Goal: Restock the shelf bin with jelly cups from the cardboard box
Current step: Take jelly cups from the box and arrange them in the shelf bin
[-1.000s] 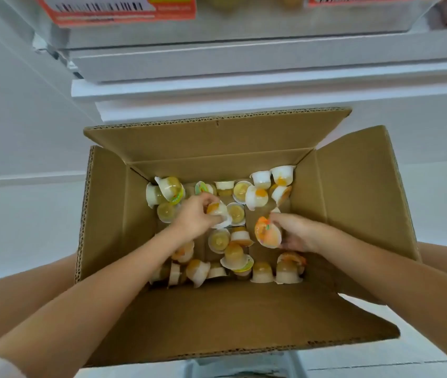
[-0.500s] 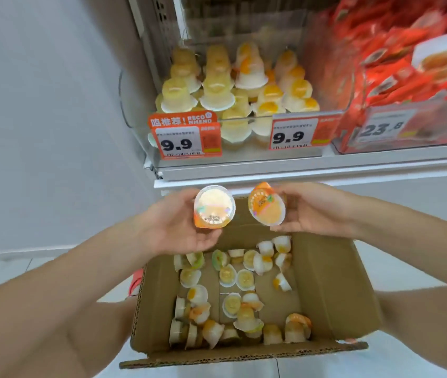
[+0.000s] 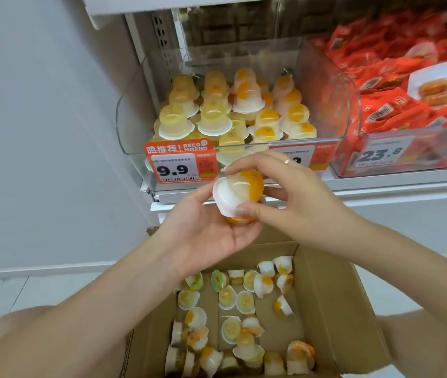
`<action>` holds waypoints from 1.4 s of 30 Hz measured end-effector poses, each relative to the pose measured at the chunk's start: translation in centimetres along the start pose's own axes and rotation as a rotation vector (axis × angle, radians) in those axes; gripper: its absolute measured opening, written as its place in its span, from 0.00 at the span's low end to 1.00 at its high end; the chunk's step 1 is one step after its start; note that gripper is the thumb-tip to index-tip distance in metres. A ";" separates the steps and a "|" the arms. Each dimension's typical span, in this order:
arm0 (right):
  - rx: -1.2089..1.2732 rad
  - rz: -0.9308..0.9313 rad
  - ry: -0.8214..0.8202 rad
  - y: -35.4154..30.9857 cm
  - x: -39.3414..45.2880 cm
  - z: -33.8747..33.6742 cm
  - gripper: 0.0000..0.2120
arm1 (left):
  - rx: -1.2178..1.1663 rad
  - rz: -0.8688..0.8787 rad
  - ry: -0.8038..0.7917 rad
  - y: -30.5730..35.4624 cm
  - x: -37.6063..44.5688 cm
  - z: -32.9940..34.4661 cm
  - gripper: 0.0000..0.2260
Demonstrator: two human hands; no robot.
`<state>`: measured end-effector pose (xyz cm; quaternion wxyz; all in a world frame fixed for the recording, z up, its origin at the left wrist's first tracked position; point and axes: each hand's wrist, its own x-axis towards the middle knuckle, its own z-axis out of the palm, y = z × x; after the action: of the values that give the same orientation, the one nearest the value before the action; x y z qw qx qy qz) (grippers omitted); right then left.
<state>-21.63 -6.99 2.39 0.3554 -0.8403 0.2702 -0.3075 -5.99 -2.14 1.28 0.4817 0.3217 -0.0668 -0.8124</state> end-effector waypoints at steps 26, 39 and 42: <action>0.082 0.162 -0.153 -0.1 -0.4 -1.2 0.21 | -0.006 0.085 0.057 -0.9 -0.6 0.1 0.30; -0.025 0.200 0.176 -0.7 2.9 -4.1 0.27 | 0.224 0.026 0.209 1.4 -1.0 0.5 0.30; -0.203 0.259 0.363 -0.2 6.7 -6.9 0.32 | 0.778 0.194 0.461 2.4 -0.5 0.0 0.20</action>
<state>-22.09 -14.35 8.57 0.2512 -0.7609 0.4648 -0.3767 -4.08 -2.99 2.49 0.4012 0.6432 -0.2874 -0.5855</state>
